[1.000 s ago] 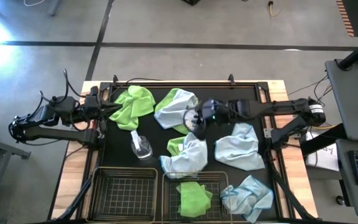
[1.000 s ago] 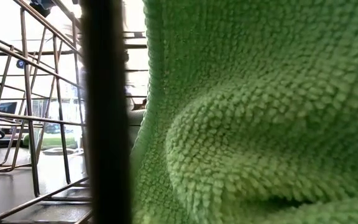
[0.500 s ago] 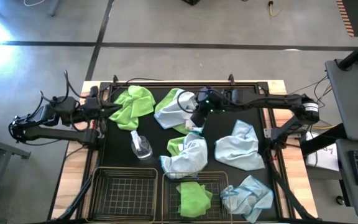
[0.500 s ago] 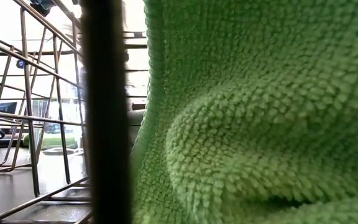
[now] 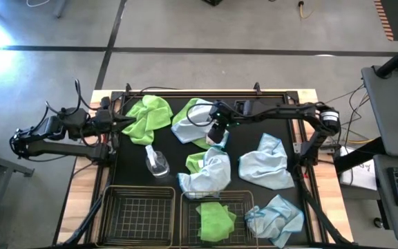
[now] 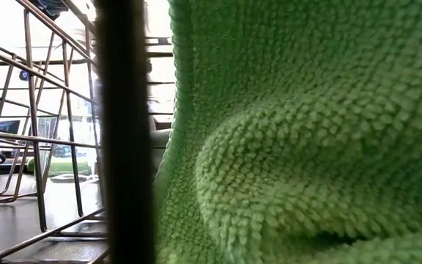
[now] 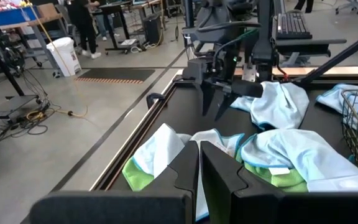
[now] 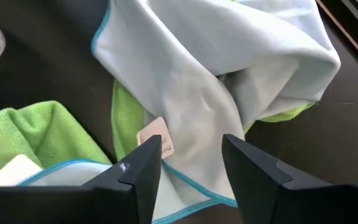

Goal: Sort microfiber towel by color & place in baskets
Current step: Put the white microfiber cloth into the left wire basket

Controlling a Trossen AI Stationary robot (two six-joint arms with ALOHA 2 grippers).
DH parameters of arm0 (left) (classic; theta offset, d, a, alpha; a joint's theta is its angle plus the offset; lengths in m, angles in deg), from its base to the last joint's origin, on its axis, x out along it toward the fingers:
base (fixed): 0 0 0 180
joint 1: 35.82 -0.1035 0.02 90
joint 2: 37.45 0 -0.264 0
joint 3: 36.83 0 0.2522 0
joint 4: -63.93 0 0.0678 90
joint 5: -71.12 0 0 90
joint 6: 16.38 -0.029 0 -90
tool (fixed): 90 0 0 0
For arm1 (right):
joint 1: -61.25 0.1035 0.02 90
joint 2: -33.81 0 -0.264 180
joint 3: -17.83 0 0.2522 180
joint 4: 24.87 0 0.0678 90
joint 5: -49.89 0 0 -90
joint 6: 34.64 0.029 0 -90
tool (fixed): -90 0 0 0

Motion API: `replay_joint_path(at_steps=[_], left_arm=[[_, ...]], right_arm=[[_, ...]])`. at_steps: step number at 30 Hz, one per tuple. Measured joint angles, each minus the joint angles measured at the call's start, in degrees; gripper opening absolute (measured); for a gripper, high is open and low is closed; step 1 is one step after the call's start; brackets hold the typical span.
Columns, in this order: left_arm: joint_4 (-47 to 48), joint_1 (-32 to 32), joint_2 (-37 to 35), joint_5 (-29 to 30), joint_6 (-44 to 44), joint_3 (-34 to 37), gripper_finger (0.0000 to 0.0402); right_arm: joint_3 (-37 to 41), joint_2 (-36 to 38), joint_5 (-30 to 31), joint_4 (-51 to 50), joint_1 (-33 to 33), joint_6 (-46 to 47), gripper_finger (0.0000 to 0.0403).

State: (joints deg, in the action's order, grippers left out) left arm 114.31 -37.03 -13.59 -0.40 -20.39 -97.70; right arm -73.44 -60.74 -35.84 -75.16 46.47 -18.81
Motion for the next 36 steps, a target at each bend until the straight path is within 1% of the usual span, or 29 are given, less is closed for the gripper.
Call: replay_joint_path(at_steps=[4, 8, 13, 23, 33, 36], left_arm=[[0.0, 0.0, 0.0, 0.0, 0.0, 0.0, 0.0002], [0.2, 0.0, 0.0, 0.0, 0.2, 0.0, 0.0002], [0.5, 0.0, 0.0, 0.0, 1.3, 0.0, 0.0002], [0.9, 0.0, 0.0, 0.0, 2.0, 0.0, 0.0002], [0.8, 0.0, 0.0, 0.0, 2.0, 0.0, 0.0002], [0.8, 0.0, 0.0, 0.0, 2.0, 0.0, 0.0002]], right_arm=[[0.0, -0.3, 0.0, 0.0, -0.7, -0.2, 0.0183], [0.0, -0.9, -0.3, -0.5, -1.0, -0.2, 0.0187], [0.0, -2.9, -3.0, -0.9, -1.0, -0.7, 0.0187], [0.0, -8.0, -3.0, -0.7, -1.2, -0.9, 0.0187], [-0.1, -9.2, -2.7, -0.2, -2.2, 1.4, 0.0187], [-0.1, -9.2, -1.8, 0.2, -2.5, 2.6, 0.0187]])
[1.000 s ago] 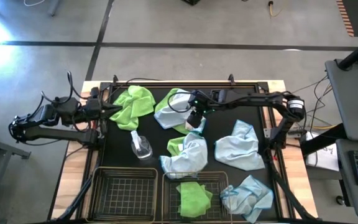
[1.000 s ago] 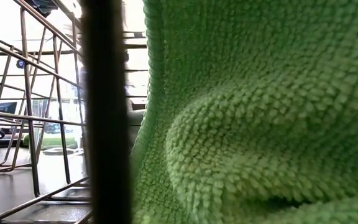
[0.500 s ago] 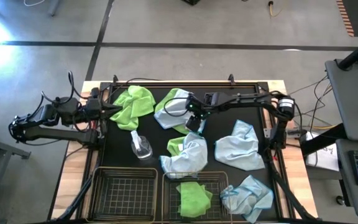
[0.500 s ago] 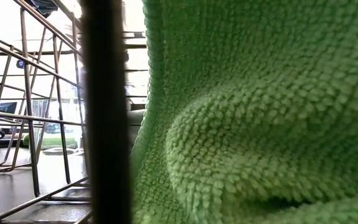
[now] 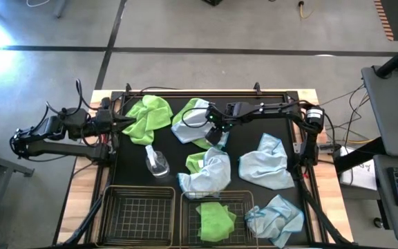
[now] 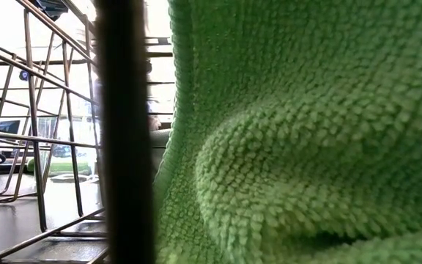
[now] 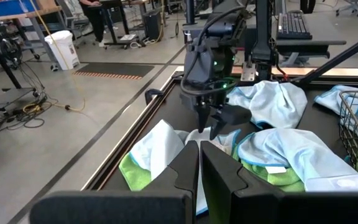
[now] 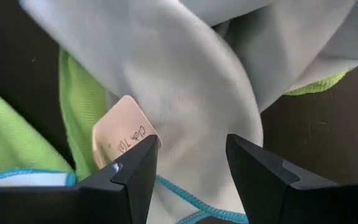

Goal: Sort microfiber towel by color & place in baskets
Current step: Put the white microfiber cloth into the left wire basket

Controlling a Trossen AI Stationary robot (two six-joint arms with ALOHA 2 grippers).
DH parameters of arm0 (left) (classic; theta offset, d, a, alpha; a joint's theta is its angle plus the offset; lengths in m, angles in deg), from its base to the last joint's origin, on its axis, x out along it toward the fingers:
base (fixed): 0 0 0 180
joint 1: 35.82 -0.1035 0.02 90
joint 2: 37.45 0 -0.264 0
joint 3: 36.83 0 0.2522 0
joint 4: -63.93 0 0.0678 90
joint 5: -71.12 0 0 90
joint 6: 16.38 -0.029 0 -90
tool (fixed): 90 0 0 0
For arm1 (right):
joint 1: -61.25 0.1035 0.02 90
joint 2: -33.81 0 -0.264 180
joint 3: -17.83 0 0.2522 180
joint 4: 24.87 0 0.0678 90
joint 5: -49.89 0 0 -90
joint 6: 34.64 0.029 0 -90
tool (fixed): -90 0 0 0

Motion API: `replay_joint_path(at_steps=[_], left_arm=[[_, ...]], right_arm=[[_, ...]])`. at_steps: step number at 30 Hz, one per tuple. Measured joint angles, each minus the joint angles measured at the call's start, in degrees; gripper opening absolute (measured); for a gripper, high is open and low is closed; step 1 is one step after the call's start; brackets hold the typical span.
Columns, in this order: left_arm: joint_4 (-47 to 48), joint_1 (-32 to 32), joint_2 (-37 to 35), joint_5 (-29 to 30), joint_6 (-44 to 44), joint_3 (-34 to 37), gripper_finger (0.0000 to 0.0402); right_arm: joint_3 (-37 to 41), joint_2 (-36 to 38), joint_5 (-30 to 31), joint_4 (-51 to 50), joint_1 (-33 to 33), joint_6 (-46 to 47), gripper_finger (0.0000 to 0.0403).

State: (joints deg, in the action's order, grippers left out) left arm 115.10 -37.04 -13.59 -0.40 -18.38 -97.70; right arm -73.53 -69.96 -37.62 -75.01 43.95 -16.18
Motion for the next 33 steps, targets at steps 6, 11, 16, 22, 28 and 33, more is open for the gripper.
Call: replay_joint_path(at_steps=[6, 11, 16, 22, 28, 33], left_arm=[[0.0, 0.0, 0.0, 0.0, 0.0, 0.0, 0.0002], [0.0, 0.0, 0.0, 0.0, 0.0, 0.0, 0.0002], [0.0, 0.0, 0.0, 0.0, 0.0, 0.0, 0.0002], [0.0, 0.0, 0.0, 0.0, 0.0, 0.0, 0.0002], [0.0, 0.0, 0.0, 0.0, 0.0, 0.0, 0.0002], [0.0, 0.0, 0.0, 0.0, 0.0, 0.0, 0.0002]], right_arm=[[0.0, 0.0, 6.5, 0.3, -0.6, 1.1, 0.0184], [0.0, 0.0, 6.6, 0.3, -1.1, 1.1, 0.0174], [0.0, 0.0, 6.3, 0.2, -1.5, 1.0, 0.0166], [0.0, -0.2, 6.0, -1.2, -1.5, 0.9, 0.0154], [0.0, -1.7, 3.6, -2.7, -1.5, 0.9, 0.0134], [0.0, -3.2, 1.4, -2.4, -1.5, 0.8, 0.0115]])
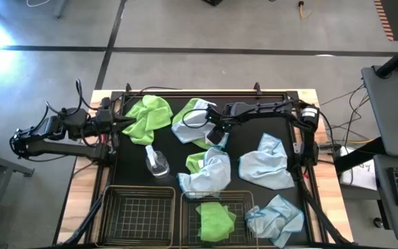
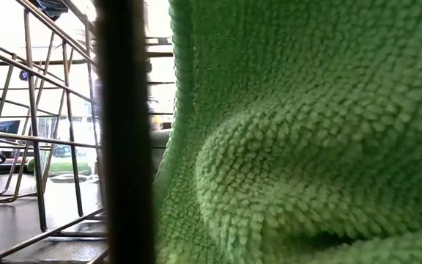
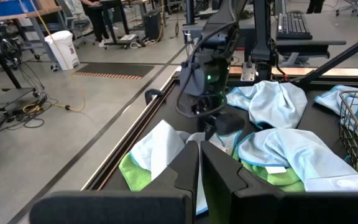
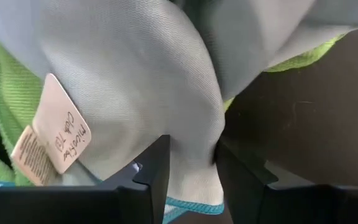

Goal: Sort microfiber towel by color & place in baskets
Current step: Put the white microfiber cloth into the left wire basket

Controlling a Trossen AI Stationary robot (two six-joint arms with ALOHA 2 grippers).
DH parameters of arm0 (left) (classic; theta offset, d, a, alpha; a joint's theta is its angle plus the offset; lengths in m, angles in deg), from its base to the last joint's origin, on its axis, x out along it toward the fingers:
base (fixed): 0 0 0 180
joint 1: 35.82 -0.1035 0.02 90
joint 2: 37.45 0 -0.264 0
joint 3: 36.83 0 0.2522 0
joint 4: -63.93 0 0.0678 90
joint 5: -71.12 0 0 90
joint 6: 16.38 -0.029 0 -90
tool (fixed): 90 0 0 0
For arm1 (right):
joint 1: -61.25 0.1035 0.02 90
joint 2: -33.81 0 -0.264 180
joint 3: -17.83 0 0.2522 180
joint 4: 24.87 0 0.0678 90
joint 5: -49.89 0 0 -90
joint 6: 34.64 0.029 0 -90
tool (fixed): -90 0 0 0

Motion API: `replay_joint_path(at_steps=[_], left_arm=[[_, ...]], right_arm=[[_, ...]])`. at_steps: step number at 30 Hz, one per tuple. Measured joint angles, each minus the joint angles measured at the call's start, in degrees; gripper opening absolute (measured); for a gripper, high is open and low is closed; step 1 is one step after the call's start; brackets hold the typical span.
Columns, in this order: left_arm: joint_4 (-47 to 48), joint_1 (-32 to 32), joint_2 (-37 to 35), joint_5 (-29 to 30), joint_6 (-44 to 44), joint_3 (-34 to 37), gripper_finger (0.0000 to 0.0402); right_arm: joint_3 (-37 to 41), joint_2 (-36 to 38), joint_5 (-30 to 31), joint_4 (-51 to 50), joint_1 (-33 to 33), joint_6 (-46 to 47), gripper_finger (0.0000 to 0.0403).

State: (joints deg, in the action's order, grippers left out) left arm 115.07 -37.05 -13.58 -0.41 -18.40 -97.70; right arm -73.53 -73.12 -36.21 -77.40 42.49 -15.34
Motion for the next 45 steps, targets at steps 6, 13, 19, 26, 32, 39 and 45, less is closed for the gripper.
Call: replay_joint_path(at_steps=[6, 13, 19, 26, 32, 39, 45], left_arm=[[0.0, 0.0, 0.0, 0.0, 0.0, 0.0, 0.0002], [0.0, 0.0, 0.0, 0.0, 0.0, 0.0, 0.0002], [-0.1, 0.0, 0.0, 0.0, 0.5, 0.0, 0.0002], [-0.1, 0.0, 0.0, 0.0, 1.3, 0.0, 0.0002], [-0.1, 0.0, 0.0, 0.0, 1.3, 0.0, 0.0002], [-2.6, 0.0, 0.0, 0.0, 1.3, 0.0, 0.0002], [-5.2, 0.0, 0.9, -5.0, 1.4, 0.0, 0.0002]], right_arm=[[0.0, 0.2, 0.1, 0.1, 0.0, -0.5, 0.0086], [0.0, 0.3, 0.0, 0.1, 0.0, -0.5, 0.0025], [-0.6, 0.3, -3.7, -0.1, 0.0, -1.4, 0.0009], [-6.0, 2.2, -11.9, 0.1, 0.4, -2.9, 0.0009], [-11.6, 5.1, -11.9, 2.2, 1.6, -5.0, 0.0009], [-14.3, 8.4, -11.9, 10.2, 3.7, -5.9, 0.0009], [-14.7, 9.7, -11.9, 17.6, 5.7, -5.9, 0.0009]])
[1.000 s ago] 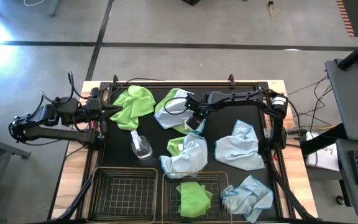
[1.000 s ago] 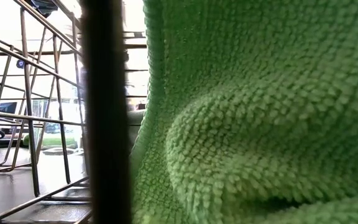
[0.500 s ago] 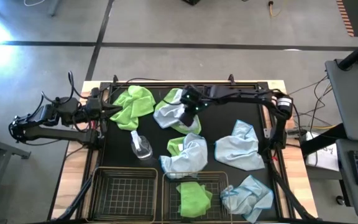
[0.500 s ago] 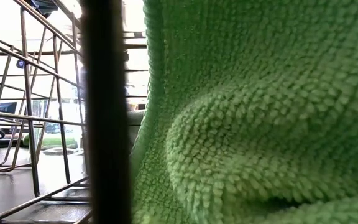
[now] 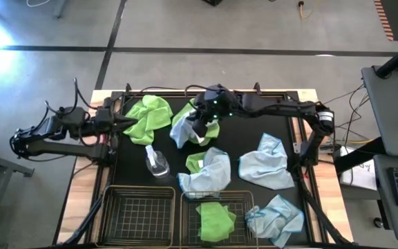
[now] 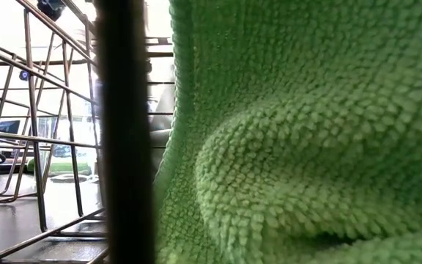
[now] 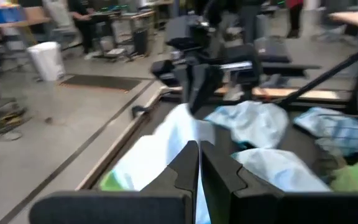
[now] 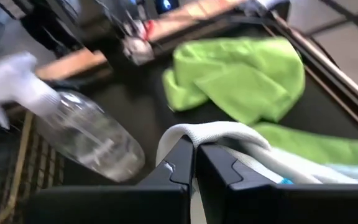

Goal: Sort microfiber towel by color & place in baskets
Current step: Put the white microfiber cloth into the left wire basket

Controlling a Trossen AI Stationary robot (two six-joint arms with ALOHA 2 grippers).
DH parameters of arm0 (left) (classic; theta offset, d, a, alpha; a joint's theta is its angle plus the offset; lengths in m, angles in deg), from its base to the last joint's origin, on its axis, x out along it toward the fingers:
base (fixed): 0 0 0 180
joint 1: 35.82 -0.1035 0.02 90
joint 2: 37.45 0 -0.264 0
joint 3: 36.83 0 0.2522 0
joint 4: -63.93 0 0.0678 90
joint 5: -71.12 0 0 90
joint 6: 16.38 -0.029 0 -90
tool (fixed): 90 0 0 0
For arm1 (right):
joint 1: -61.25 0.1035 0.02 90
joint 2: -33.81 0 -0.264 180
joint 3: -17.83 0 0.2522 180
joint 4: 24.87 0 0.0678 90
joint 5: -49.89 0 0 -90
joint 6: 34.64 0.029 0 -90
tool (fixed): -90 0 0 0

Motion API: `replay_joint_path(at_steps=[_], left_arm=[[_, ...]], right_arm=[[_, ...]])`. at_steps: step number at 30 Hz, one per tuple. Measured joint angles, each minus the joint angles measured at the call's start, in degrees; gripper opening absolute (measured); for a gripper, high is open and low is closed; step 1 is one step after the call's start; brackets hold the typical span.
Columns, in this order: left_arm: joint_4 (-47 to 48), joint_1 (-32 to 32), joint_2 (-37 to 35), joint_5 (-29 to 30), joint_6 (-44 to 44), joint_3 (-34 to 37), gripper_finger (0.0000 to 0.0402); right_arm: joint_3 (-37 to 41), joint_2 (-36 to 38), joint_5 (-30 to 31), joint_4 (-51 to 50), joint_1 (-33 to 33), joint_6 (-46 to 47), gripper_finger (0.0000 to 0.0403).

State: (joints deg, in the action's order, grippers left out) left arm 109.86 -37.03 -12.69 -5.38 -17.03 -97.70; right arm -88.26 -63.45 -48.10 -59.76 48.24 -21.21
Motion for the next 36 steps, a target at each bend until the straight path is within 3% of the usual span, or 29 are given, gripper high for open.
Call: replay_joint_path(at_steps=[4, 9, 32, 36], left_arm=[[-3.4, 0.0, 2.3, -6.0, -0.2, 0.0, 0.0002], [-6.8, 0.0, 5.7, -8.5, -1.6, 0.0, 0.0002], [-16.7, 0.0, 14.7, -11.5, -1.8, 0.0, 0.0002], [-20.7, 0.0, 16.0, -10.1, -6.0, 0.0, 0.0002]], right_arm=[[-0.1, 0.5, -1.2, 3.5, 1.1, 0.0, 0.0009], [-0.1, 0.7, -4.0, 6.2, 2.3, 0.6, 0.0009], [-0.1, 2.5, -4.3, 13.8, 3.4, 1.6, 0.0009], [-0.1, 2.5, -5.3, 13.8, 3.4, 1.6, 0.0009]])
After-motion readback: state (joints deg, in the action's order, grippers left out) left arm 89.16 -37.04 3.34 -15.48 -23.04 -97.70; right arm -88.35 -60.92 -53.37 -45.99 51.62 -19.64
